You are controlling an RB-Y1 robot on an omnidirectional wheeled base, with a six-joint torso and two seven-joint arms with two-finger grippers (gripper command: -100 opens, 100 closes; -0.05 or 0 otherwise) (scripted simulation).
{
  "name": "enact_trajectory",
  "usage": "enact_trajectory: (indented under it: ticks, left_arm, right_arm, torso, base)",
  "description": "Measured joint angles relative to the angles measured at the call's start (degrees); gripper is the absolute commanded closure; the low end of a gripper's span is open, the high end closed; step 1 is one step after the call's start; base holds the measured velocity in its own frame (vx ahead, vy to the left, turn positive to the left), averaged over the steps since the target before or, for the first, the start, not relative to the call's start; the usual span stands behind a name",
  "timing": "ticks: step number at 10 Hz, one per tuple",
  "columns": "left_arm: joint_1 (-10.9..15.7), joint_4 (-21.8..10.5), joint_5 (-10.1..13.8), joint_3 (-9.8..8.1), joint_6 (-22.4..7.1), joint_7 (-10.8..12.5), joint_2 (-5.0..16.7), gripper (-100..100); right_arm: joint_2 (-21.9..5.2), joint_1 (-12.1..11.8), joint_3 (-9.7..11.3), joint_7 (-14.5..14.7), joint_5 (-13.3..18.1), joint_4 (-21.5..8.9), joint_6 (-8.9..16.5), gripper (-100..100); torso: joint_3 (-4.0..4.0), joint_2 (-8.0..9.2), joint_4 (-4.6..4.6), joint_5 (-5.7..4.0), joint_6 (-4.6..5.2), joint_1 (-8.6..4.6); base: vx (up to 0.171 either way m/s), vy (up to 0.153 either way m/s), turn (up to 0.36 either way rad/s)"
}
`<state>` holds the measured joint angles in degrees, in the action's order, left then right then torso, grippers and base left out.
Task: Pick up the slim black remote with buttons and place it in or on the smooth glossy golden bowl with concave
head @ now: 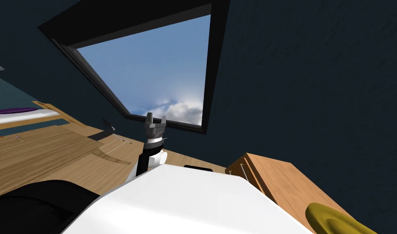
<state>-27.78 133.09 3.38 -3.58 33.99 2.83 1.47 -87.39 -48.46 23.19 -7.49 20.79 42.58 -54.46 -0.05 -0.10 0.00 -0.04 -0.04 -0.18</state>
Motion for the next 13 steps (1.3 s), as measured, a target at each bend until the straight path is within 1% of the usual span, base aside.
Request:
enact_trajectory:
  ticks: [1, 2, 3, 4, 5, 6, 7, 8, 9, 11, 12, 13]
  left_arm:
    - [0.00, 0.00, 0.00, 0.00, 0.00, 0.00, 0.00, 0]
    - [0.00, 0.00, 0.00, 0.00, 0.00, 0.00, 0.00, 0]
    - [0.00, 0.00, 0.00, 0.00, 0.00, 0.00, 0.00, 0]
    - [-0.01, 0.00, 0.00, -0.01, 0.00, 0.00, 0.00, 0]
    - [-0.01, 0.00, 0.00, -0.01, 0.00, 0.00, 0.00, 0]
    - [0.00, 0.00, 0.00, 0.00, 0.00, 0.00, 0.00, 0]
    - [0.00, 0.00, 0.00, 0.00, 0.00, 0.00, 0.00, 0]
    - [0.00, 0.00, 0.00, 0.00, 0.00, 0.00, 0.00, 0]
    - [0.00, 0.00, 0.00, -0.01, 0.00, 0.00, 0.01, 0]
    - [-0.01, 0.00, 0.00, -0.01, 0.00, 0.00, 0.00, 0]
    - [-0.01, 0.00, 0.00, -0.01, 0.00, 0.00, 0.00, 0]
    - [0.00, 0.00, 0.00, -0.01, 0.00, 0.00, 0.00, 0]
  right_arm:
    - [0.48, -0.50, -0.23, -0.54, -0.20, -0.94, -0.91, 100]
    - [0.52, -1.76, -0.71, -1.06, -0.78, -1.29, -1.87, 100]
    - [1.33, -1.11, -0.35, -1.75, -0.28, -2.89, -3.07, 100]
    - [1.31, -1.89, -0.66, -2.05, -0.65, -2.66, -3.35, 100]
    - [1.19, -2.79, -1.02, -1.97, -1.13, -2.13, -3.15, 100]
    - [1.48, -3.46, -1.13, -2.09, -1.36, -2.40, -3.48, 100]
    - [1.88, -4.45, -1.40, -2.24, -1.79, -3.12, -4.43, 100]
    - [1.66, -7.14, -2.29, -2.51, -3.04, -1.58, -4.26, 100]
    - [3.13, -7.01, -1.97, -2.68, -2.83, -3.94, -5.83, 100]
    - [2.98, -9.20, -2.55, -3.37, -3.79, -3.48, -6.68, 100]
    - [2.76, -11.30, -3.15, -3.64, -4.74, -2.20, -6.45, 100]
    - [3.65, -11.70, -2.88, -4.03, -4.75, -2.92, -7.06, 100]
  torso:
    - [-0.01, -0.02, -0.01, -0.01, -0.01, -0.03]
    - [-0.02, -0.02, -0.01, -0.01, 0.02, -0.07]
    - [-0.02, -0.03, 0.00, -0.05, 0.01, -0.11]
    - [0.01, 0.01, 0.00, -0.04, 0.14, -0.06]
    - [0.04, 0.07, 0.00, -0.02, 0.21, 0.05]
    - [0.05, 0.08, 0.01, 0.00, 0.13, 0.08]
    - [0.03, 0.05, 0.00, 0.02, 0.10, 0.01]
    - [0.02, 0.05, 0.00, -0.01, 0.11, -0.08]
    - [0.02, 0.04, 0.00, -0.04, 0.11, -0.25]
    - [0.02, 0.04, 0.00, -0.03, 0.19, -0.10]
    - [0.02, 0.04, -0.01, -0.01, 0.18, -0.05]
    - [0.02, 0.05, -0.01, -0.02, 0.16, -0.16]
  base:
    - [0.004, -0.055, 0.237]
    - [0.003, -0.061, 0.255]
    - [0.000, -0.046, 0.092]
    - [0.000, -0.019, -0.025]
    - [-0.005, -0.017, 0.120]
    - [-0.008, -0.044, 0.243]
    - [-0.013, -0.076, 0.232]
    - [-0.005, -0.104, 0.307]
    - [-0.011, -0.089, 0.143]
    - [-0.009, -0.056, 0.133]
    - [-0.020, -0.087, 0.258]
    - [-0.030, -0.097, 0.195]
